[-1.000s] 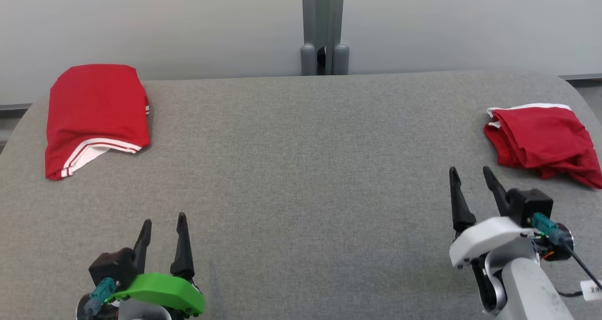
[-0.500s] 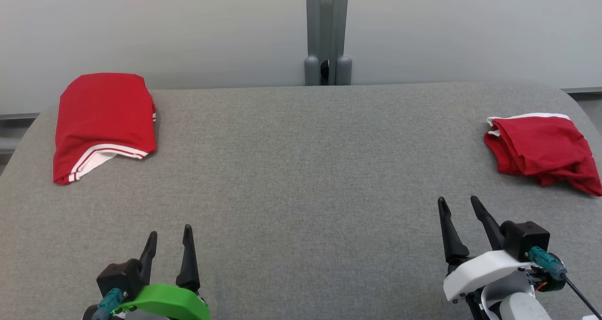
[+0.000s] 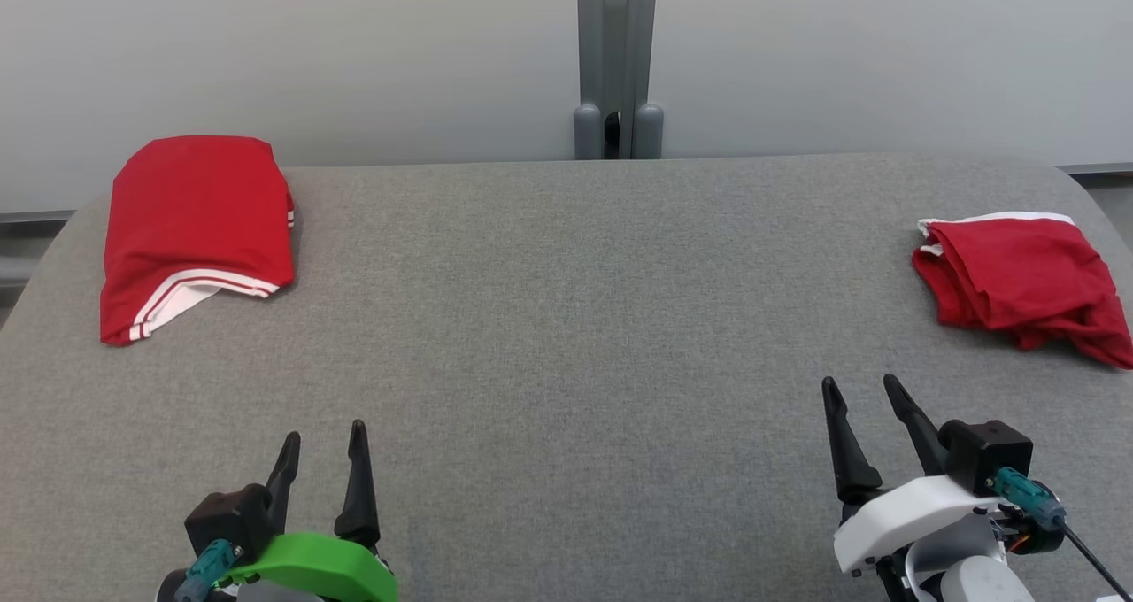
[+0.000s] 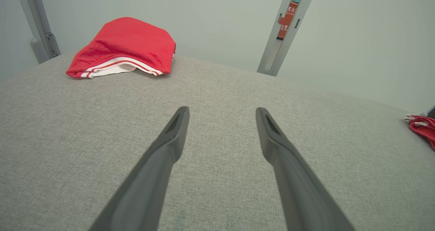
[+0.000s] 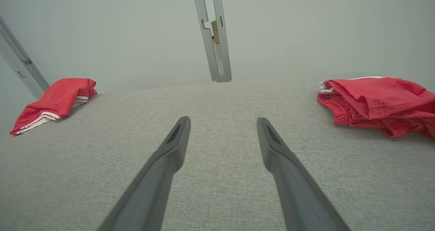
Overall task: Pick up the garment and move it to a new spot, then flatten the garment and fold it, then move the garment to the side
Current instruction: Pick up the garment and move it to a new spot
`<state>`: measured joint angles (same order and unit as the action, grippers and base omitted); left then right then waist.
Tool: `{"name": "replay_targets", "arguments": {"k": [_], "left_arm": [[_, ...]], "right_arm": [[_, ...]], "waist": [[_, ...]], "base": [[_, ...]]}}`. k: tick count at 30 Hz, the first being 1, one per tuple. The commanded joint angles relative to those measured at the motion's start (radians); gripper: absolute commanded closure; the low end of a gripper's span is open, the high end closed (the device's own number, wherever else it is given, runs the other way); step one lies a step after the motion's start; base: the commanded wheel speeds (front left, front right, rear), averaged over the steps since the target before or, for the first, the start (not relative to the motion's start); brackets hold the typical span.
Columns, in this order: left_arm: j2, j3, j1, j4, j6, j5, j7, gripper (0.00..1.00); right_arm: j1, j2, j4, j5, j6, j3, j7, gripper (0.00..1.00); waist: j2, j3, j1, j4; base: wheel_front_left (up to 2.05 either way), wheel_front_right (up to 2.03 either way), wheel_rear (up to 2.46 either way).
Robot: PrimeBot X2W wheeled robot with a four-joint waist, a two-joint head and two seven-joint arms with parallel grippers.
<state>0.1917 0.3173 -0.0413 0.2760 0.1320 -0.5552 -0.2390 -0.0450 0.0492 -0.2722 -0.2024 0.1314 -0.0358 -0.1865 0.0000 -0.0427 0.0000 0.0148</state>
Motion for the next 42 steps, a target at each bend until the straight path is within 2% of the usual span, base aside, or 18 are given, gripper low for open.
{"name": "replay_targets", "arguments": {"k": [1, 6, 10, 14, 22, 27, 33, 42], "left_arm": [[0.006, -0.002, 0.016, -0.002, 0.004, -0.003, -0.003, 0.0], [0.007, 0.002, 0.012, -0.004, 0.007, -0.003, -0.004, 0.0], [0.006, 0.008, -0.007, -0.005, 0.006, 0.0, 0.001, 0.0], [0.012, 0.011, -0.021, -0.008, 0.007, 0.007, 0.003, 0.0], [0.039, 0.001, -0.016, -0.04, 0.018, 0.013, 0.008, 0.0], [0.053, -0.001, -0.002, -0.062, 0.025, 0.014, 0.013, 0.0], [0.066, -0.007, 0.018, -0.081, 0.032, 0.007, 0.016, 0.0], [0.072, 0.0, 0.032, -0.093, 0.039, 0.004, 0.022, 0.0]], "right_arm": [[0.013, 0.003, 0.005, -0.005, -0.001, 0.001, -0.001, 0.0], [0.017, 0.003, 0.006, -0.005, -0.001, 0.004, 0.001, 0.0], [0.019, 0.002, 0.011, 0.004, -0.001, 0.015, -0.003, 0.0], [0.019, 0.002, 0.014, 0.004, -0.001, 0.022, -0.007, 0.0], [0.005, 0.003, 0.008, -0.014, -0.001, 0.009, -0.019, 0.0], [-0.006, 0.003, -0.004, -0.022, -0.001, -0.002, -0.03, 0.0], [-0.019, 0.003, -0.022, -0.025, -0.001, -0.019, -0.046, 0.0], [-0.022, 0.003, -0.036, -0.023, -0.001, -0.047, -0.052, 0.0]], "waist": [[0.0, 0.0, 0.0, 0.0], [0.0, 0.001, 0.0, 0.007], [0.0, 0.001, 0.0, 0.045], [0.0, -0.001, 0.0, 0.124], [0.0, -0.008, 0.0, 0.323], [0.0, -0.009, 0.0, 0.411], [0.0, -0.011, 0.0, 0.457], [0.0, -0.01, 0.0, 0.455]], "base": [[0.0, 0.0, 0.0], [0.0, 0.0, 0.0], [0.0, 0.0, 0.0], [0.0, 0.0, 0.0], [0.0, 0.0, 0.0], [0.0, 0.0, 0.0], [0.0, 0.0, 0.0], [0.0, 0.0, 0.0]]}}
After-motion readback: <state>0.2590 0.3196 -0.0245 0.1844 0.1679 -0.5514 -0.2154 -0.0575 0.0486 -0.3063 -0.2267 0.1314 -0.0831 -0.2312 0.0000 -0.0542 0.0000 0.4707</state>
